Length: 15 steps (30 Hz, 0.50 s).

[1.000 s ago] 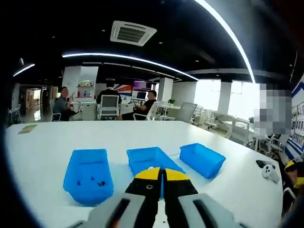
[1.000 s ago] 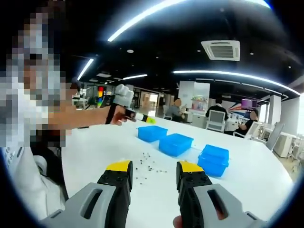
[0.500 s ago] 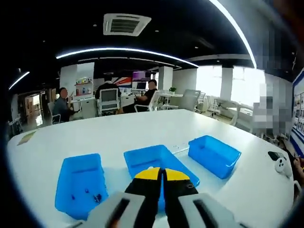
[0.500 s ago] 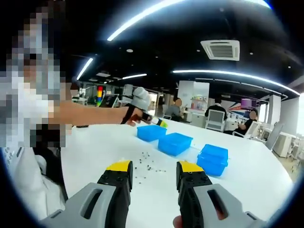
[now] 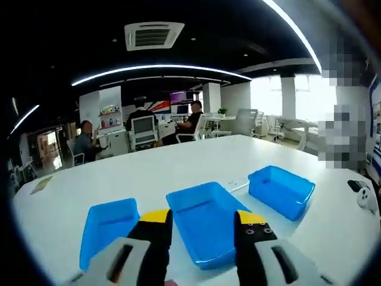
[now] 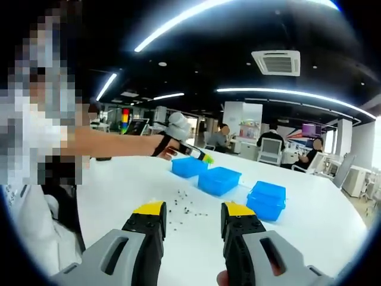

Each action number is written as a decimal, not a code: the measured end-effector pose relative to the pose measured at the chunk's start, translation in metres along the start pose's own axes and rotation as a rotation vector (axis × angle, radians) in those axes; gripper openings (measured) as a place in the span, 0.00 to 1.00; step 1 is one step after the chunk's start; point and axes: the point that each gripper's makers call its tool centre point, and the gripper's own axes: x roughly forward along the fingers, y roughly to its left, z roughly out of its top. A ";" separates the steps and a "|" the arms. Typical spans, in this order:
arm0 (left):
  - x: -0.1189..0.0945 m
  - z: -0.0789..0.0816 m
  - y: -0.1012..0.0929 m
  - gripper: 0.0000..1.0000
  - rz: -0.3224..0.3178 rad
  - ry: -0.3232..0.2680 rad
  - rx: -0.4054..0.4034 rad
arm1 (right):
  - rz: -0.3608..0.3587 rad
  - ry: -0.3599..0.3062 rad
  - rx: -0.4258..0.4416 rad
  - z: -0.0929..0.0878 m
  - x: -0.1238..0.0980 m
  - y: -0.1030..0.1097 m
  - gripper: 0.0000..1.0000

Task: Pick up the resistors one by one and place each resistor into its matching bin, sorting the parts by color and model until every resistor is separated into the correct bin for its type

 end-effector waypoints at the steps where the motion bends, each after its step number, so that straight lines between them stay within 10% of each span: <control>1: -0.002 0.002 -0.001 0.44 -0.003 -0.005 0.000 | 0.000 -0.001 0.000 0.001 0.000 0.000 0.39; 15: -0.050 0.020 -0.025 0.44 -0.101 -0.036 -0.026 | 0.004 0.000 -0.002 0.002 0.001 0.002 0.39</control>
